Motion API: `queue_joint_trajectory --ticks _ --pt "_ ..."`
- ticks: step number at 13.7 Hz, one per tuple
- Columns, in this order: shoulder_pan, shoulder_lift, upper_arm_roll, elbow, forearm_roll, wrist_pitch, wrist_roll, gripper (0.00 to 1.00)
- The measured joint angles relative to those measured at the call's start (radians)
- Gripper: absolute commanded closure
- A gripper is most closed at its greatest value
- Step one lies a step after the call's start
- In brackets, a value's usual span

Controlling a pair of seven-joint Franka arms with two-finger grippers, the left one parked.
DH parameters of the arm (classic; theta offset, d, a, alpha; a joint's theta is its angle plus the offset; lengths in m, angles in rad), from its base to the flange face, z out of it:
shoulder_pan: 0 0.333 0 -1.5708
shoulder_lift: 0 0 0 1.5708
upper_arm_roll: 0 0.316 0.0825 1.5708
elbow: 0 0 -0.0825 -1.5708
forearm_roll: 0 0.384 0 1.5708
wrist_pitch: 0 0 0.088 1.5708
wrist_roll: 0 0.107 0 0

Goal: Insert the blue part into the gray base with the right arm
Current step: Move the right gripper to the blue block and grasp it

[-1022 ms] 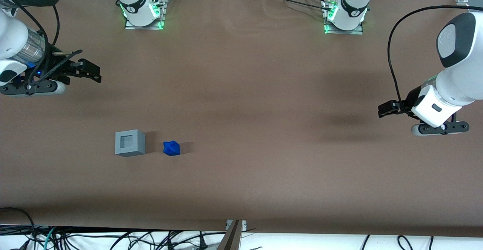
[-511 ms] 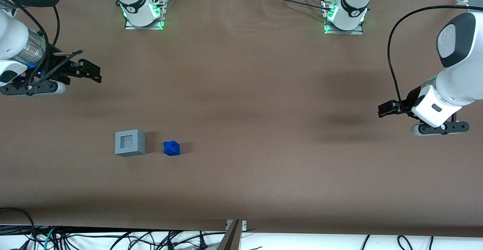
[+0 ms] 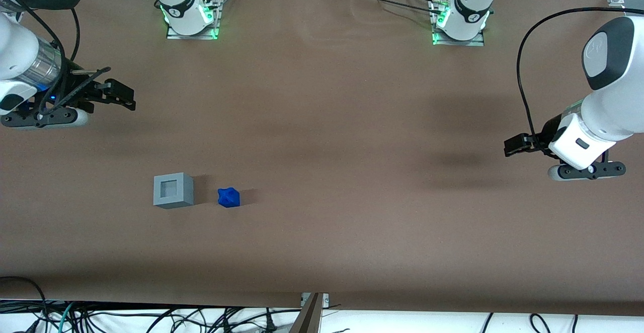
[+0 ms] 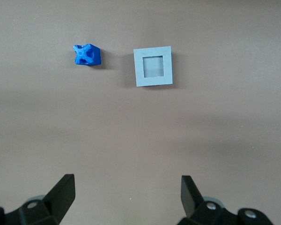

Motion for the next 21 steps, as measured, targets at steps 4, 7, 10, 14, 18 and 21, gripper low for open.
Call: queue_joint_trajectory --ticks 4,7,10,14,18,21 --pt "0.005 0.013 0.001 -0.001 0.0 0.001 0.0 0.0" --pt "0.009 0.027 0.001 -0.001 0.0 0.013 0.0 0.0" --pt "0.027 0.087 0.005 -0.008 0.003 0.101 0.006 0.0" --pt "0.099 0.269 0.007 -0.016 0.01 0.347 0.11 0.0" --pt "0.147 0.438 0.008 0.001 0.01 0.562 0.167 0.0" --pt "0.149 0.531 0.008 0.073 0.01 0.62 0.18 0.0"
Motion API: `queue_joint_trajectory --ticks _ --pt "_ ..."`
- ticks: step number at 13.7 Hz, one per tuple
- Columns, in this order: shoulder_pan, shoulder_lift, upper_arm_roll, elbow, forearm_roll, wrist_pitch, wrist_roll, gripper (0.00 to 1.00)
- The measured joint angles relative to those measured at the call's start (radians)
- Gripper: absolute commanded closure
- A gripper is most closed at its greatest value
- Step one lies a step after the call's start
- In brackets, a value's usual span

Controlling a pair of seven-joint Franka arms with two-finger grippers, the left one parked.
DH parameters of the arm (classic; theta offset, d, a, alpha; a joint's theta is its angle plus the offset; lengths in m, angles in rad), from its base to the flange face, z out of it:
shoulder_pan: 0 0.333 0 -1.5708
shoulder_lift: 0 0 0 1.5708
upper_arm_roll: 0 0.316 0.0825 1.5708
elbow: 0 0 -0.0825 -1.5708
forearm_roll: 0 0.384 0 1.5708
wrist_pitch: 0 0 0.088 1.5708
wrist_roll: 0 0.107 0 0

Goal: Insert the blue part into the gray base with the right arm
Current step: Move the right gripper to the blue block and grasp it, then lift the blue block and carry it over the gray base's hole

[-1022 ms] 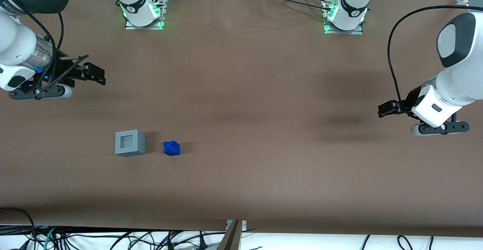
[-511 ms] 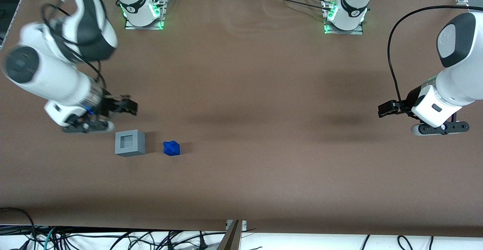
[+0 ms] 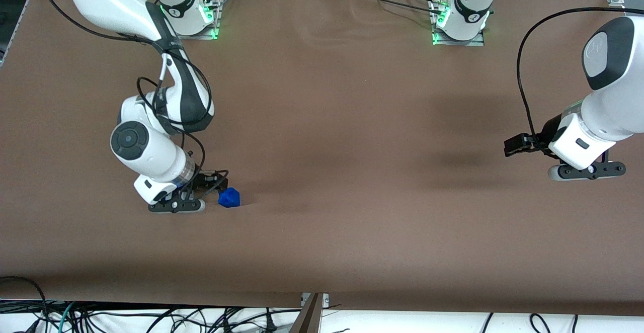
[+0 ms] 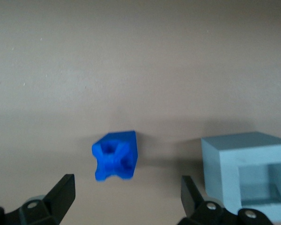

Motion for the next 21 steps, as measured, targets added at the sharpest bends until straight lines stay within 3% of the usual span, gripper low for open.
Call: queue_joint_trajectory --ticks 5,16,19,21 --pt "0.012 0.081 0.001 0.045 0.001 0.074 0.031 0.01" --pt "0.028 0.125 0.012 0.037 0.003 0.077 0.053 0.03" --pt "0.029 0.136 0.013 0.036 0.003 0.077 0.055 0.23" --pt "0.029 0.141 0.013 0.036 0.003 0.077 0.055 0.52"
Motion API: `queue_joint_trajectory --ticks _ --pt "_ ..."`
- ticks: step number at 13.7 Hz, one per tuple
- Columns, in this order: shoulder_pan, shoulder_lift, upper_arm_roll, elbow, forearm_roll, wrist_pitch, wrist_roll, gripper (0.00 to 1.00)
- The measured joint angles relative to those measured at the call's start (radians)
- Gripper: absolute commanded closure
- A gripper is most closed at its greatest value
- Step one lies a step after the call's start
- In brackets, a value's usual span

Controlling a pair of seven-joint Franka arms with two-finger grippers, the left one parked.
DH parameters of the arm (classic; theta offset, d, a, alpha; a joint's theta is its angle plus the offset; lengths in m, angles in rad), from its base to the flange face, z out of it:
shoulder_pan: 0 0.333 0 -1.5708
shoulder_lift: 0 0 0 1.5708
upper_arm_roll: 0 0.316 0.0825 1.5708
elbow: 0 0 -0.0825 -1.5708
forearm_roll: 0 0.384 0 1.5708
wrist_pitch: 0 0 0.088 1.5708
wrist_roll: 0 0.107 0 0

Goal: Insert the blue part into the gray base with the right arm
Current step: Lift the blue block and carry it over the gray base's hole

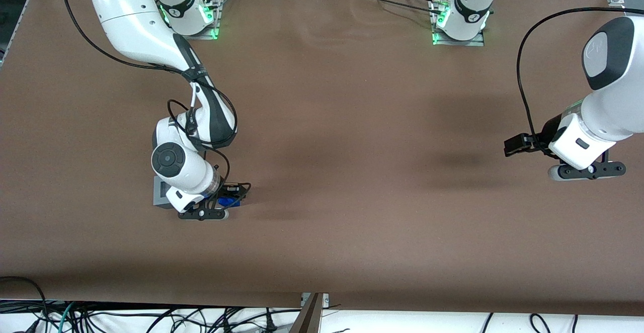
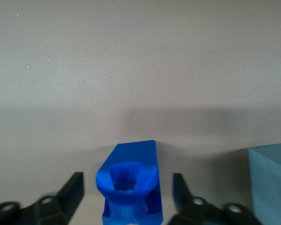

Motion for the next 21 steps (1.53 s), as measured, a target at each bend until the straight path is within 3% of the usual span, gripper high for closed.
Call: queue_joint_trajectory --ticks 2,3,6,9,13,16,21 --pt "0.0 0.0 0.0 0.0 0.0 0.0 0.0 0.74" --pt "-0.001 0.0 0.0 0.001 0.0 0.0 0.0 0.76" --pt "-0.006 -0.01 -0.001 0.017 0.0 -0.048 -0.005 0.76" --pt "-0.012 -0.052 -0.003 0.082 0.0 -0.238 -0.04 0.76" --pt "-0.103 -0.157 -0.011 0.108 0.0 -0.427 -0.274 0.76" --pt "-0.189 -0.172 -0.015 0.106 0.0 -0.458 -0.417 0.76" --pt "-0.214 -0.153 -0.018 0.093 0.0 -0.445 -0.426 0.76"
